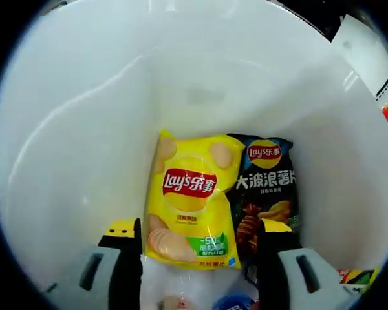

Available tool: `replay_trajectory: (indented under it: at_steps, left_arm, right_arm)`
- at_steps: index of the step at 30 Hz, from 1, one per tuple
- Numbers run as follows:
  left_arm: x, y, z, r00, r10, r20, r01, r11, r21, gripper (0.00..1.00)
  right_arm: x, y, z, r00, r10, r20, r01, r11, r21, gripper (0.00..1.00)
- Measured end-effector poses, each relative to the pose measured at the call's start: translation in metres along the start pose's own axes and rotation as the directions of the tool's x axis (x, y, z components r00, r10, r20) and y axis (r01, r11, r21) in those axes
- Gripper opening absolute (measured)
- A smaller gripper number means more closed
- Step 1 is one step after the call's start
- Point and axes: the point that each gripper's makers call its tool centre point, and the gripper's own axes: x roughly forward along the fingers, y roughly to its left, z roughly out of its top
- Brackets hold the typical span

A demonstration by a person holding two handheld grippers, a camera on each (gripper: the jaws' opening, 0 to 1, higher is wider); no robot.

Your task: Place the items from the shopping basket onto the snack and drink counter

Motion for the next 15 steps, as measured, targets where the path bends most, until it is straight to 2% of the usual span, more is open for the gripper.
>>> replay_trajectory:
  at_steps: [9, 15]
  left_arm:
    - [-0.005, -0.004, 0.003, 1.000, -0.006, 0.024, 0.007, 1.000, -0.019, 0.90]
    - [-0.004, -0.001, -0.006, 1.000, 0.006, 0.002, -0.006, 1.000, -0.029, 0.90]
  right_arm:
    - [0.017, 0.000, -0.003, 1.000, -0.016, -0.015, 0.016, 1.000, 0.009, 0.73]
    - [0.025, 0.007, 0.003, 1.000, 0.003, 0.012, -0.004, 0.998, 0.055, 0.73]
